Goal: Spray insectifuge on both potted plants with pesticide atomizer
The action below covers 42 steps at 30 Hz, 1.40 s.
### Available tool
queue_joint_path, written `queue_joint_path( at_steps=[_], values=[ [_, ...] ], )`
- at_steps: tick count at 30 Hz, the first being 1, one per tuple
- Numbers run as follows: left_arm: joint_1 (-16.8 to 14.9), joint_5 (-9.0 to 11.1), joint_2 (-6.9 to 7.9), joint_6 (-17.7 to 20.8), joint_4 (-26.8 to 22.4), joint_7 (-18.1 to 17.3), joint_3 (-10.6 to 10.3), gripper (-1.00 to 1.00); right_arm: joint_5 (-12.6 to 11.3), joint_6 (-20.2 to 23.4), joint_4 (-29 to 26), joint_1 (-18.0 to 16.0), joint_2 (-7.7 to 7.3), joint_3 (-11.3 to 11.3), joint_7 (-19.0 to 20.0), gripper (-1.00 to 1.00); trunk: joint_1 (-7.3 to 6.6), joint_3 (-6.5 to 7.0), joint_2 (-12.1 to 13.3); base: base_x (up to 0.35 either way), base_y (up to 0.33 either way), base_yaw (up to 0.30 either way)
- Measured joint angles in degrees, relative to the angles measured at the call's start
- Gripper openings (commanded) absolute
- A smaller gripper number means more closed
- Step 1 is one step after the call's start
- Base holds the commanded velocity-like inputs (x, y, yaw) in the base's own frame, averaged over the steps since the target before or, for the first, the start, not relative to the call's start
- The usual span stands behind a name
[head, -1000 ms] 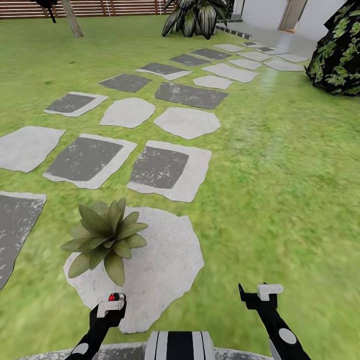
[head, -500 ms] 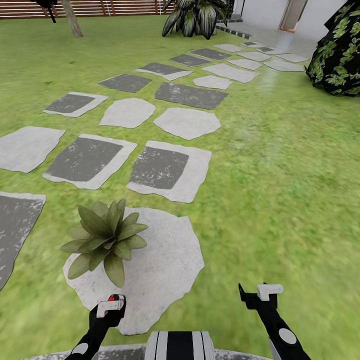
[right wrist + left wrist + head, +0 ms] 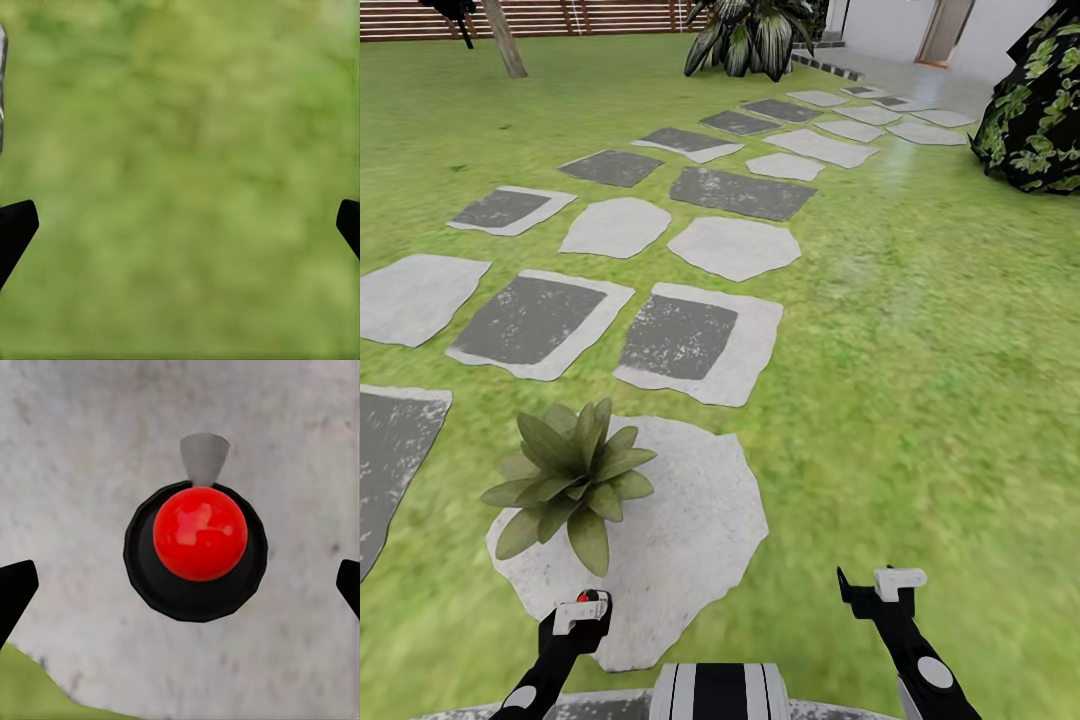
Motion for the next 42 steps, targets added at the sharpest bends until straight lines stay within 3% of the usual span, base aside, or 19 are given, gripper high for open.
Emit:
queue_joint_path(
  at_steps=[24, 25, 42],
  values=[
    [0.0, 0.0, -0.09, 0.07, 0.0, 0.02, 0.0, 1.0, 0.0, 0.0, 0.01, 0.0, 0.0, 0.0, 0.0, 1.0, 0.0, 0.0, 0.0, 0.016, 0.0, 0.0],
    [0.0, 0.0, -0.09, 0.05, 0.0, 0.04, 0.0, -1.0, 0.0, 0.0, 0.01, 0.0, 0.0, 0.0, 0.0, 1.0, 0.0, 0.0, 0.0, 0.0, 0.0, 0.0],
    [0.0, 0.34, 0.0, 0.0, -0.12, 0.01, 0.02, -1.0, 0.0, 0.0, 0.05, 0.0, 0.0, 0.0, 0.0, 1.0, 0.0, 0.0, 0.0, 0.0, 0.0, 0.0]
  ],
)
